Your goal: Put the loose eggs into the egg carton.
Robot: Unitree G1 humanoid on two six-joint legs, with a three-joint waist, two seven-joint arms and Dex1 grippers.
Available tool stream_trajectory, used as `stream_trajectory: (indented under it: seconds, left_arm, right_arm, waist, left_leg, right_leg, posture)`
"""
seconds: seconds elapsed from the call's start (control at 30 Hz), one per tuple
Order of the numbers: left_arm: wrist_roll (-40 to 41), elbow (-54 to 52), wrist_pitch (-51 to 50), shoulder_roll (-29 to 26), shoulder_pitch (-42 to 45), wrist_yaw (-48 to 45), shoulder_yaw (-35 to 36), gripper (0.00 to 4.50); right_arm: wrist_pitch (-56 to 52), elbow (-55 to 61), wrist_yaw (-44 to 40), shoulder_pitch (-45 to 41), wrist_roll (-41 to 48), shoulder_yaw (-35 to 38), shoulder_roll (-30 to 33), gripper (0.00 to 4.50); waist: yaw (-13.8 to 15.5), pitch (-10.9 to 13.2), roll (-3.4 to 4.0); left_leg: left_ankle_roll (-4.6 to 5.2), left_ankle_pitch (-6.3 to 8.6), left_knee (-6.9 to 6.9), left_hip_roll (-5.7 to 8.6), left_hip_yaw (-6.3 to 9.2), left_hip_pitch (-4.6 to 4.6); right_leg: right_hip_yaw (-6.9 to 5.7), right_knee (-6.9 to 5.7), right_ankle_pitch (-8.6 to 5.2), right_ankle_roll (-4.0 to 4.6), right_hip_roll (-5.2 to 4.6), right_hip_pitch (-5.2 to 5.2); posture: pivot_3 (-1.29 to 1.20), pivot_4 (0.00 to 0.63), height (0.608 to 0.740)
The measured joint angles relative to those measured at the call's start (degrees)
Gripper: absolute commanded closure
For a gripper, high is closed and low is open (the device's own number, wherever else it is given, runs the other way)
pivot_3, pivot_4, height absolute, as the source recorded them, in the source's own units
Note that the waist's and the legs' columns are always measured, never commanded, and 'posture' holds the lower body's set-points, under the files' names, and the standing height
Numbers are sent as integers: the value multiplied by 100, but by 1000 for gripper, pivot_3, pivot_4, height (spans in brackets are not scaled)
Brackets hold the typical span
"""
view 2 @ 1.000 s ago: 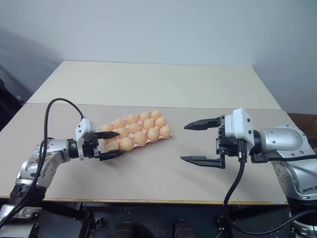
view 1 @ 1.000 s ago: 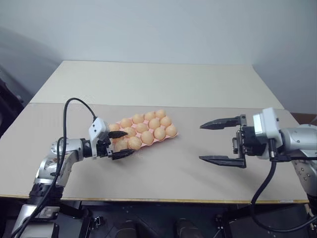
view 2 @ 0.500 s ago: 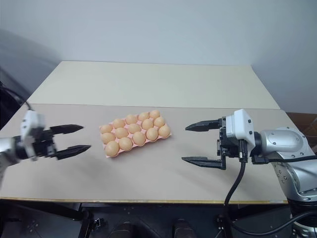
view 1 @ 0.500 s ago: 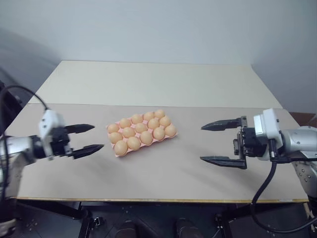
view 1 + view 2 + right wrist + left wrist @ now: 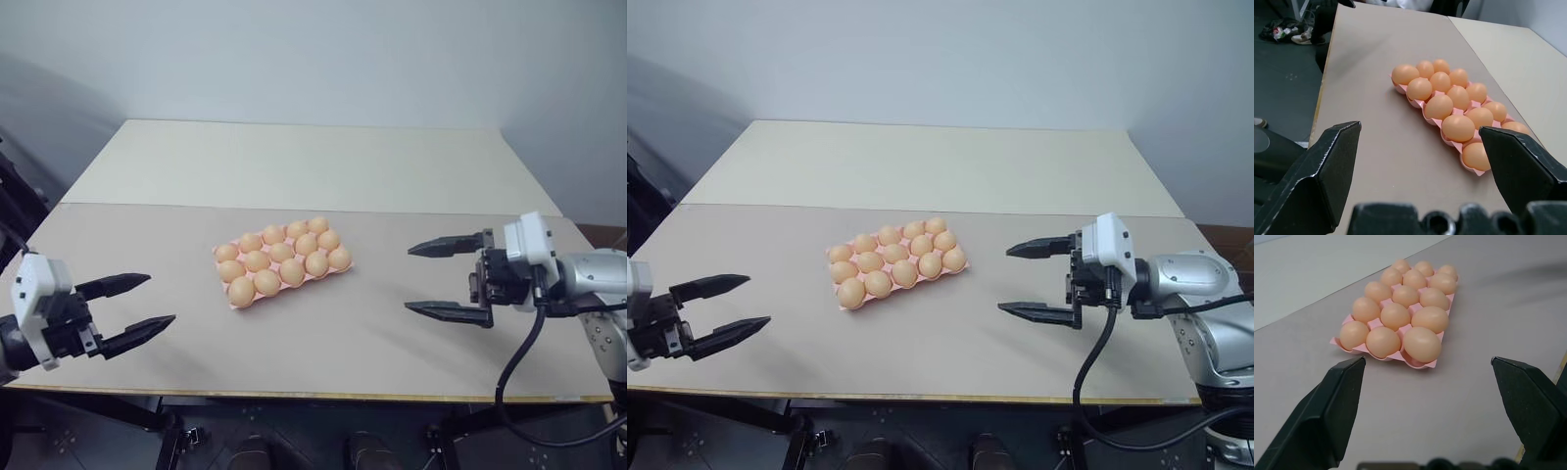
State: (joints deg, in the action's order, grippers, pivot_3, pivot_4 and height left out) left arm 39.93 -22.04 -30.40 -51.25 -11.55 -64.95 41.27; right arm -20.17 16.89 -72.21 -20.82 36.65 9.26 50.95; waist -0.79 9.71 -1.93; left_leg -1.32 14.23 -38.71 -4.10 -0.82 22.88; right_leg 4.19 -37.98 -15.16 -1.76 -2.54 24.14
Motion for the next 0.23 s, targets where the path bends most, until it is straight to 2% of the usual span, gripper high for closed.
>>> stream_trajectory:
  seconds: [0.23]
  left_arm:
    - [103, -204, -79, 0, -181, 138, 138, 22]
  right_arm:
    - [39, -188, -35, -178, -114, -200, -99, 0]
  waist:
    - [-5, 0, 0]
  left_leg:
    - [0, 0, 1, 0, 0, 1]
  right_leg:
    - [0, 1, 0, 0, 0, 1]
  posture:
    - [0, 150, 740]
